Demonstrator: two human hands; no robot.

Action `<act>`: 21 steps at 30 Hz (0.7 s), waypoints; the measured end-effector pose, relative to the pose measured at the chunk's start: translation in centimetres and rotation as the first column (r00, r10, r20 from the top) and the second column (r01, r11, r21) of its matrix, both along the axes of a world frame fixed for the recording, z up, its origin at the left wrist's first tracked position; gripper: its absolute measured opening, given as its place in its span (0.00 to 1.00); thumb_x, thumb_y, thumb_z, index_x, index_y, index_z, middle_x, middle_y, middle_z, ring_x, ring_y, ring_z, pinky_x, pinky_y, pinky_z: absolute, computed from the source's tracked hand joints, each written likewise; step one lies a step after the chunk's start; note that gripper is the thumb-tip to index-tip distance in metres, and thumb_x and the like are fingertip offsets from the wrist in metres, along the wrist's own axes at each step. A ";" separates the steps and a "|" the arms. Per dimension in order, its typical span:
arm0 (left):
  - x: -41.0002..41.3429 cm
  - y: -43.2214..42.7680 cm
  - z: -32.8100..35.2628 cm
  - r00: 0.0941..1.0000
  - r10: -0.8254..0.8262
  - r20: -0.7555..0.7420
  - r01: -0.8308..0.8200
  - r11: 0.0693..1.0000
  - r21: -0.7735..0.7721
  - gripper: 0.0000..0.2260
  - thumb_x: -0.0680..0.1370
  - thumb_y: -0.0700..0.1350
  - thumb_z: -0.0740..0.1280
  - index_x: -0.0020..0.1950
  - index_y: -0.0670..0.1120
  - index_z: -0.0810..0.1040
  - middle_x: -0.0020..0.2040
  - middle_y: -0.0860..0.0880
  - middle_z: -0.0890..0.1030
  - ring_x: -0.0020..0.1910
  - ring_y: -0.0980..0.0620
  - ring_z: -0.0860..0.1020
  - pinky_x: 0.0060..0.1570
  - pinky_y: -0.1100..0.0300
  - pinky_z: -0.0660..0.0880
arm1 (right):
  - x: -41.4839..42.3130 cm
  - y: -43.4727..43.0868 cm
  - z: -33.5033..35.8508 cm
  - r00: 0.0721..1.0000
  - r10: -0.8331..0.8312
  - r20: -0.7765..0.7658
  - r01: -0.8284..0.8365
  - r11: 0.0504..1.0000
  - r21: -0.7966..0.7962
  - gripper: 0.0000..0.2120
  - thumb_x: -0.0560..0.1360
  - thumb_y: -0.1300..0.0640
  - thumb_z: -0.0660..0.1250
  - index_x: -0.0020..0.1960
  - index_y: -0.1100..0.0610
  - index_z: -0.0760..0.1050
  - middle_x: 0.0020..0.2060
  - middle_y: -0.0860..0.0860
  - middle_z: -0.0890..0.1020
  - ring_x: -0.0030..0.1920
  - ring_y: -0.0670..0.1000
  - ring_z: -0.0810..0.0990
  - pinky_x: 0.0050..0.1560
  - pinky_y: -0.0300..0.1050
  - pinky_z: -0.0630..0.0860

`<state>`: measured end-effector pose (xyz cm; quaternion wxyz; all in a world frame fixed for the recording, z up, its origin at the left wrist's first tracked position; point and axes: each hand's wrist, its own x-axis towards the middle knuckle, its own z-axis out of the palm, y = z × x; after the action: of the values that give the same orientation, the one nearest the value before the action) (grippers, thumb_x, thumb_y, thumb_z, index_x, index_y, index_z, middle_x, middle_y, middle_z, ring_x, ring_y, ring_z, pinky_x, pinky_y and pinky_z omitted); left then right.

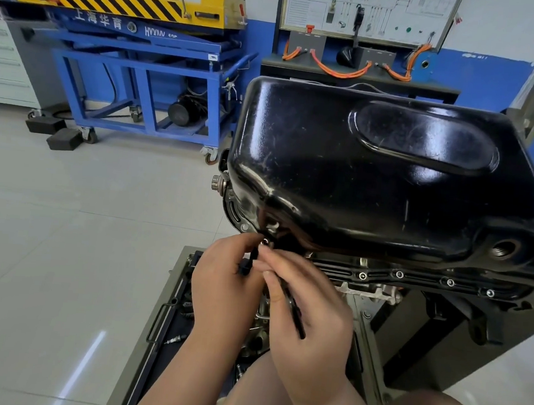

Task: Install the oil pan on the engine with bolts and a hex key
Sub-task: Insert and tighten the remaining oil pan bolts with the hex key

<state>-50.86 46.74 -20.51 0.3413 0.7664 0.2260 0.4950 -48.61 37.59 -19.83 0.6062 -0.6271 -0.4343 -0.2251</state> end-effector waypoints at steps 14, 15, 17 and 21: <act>0.1 -0.1 -0.1 0.997 0.013 -0.080 -0.014 1.000 -0.011 0.11 0.69 0.42 0.65 0.48 0.50 0.82 0.37 0.62 0.78 0.40 0.57 0.77 0.41 0.73 0.68 | 0.6 0.3 -0.3 0.999 -0.001 -0.034 0.001 1.000 -0.003 0.15 0.68 0.75 0.70 0.52 0.62 0.81 0.48 0.50 0.84 0.51 0.43 0.82 0.52 0.37 0.77; 0.1 -0.1 -0.1 0.997 0.019 -0.077 -0.019 1.000 -0.007 0.10 0.69 0.41 0.67 0.48 0.50 0.82 0.37 0.65 0.76 0.40 0.58 0.77 0.42 0.75 0.68 | 0.5 0.2 -0.2 1.000 -0.003 -0.005 0.003 1.000 -0.018 0.15 0.69 0.74 0.69 0.53 0.62 0.81 0.48 0.50 0.84 0.52 0.42 0.81 0.53 0.36 0.76; 0.1 -0.1 -0.1 0.998 0.023 -0.060 -0.023 1.000 -0.001 0.11 0.69 0.39 0.69 0.48 0.50 0.82 0.39 0.69 0.74 0.41 0.59 0.76 0.45 0.79 0.66 | 0.5 0.2 -0.2 0.999 -0.024 0.032 0.025 0.999 -0.025 0.16 0.69 0.75 0.69 0.53 0.62 0.82 0.49 0.51 0.83 0.53 0.41 0.80 0.54 0.34 0.75; 0.0 -0.4 0.2 1.000 -0.021 -0.020 0.019 0.994 -0.107 0.13 0.67 0.48 0.61 0.47 0.53 0.81 0.38 0.66 0.77 0.40 0.63 0.77 0.42 0.76 0.69 | 0.6 0.3 -0.1 0.998 -0.060 -0.013 0.061 0.997 0.040 0.12 0.66 0.73 0.74 0.47 0.62 0.83 0.46 0.50 0.84 0.50 0.42 0.82 0.52 0.37 0.78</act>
<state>-50.88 46.37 -20.31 0.3842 0.7546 0.2480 0.4707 -47.98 37.89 -19.92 0.6140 -0.6291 -0.4069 -0.2483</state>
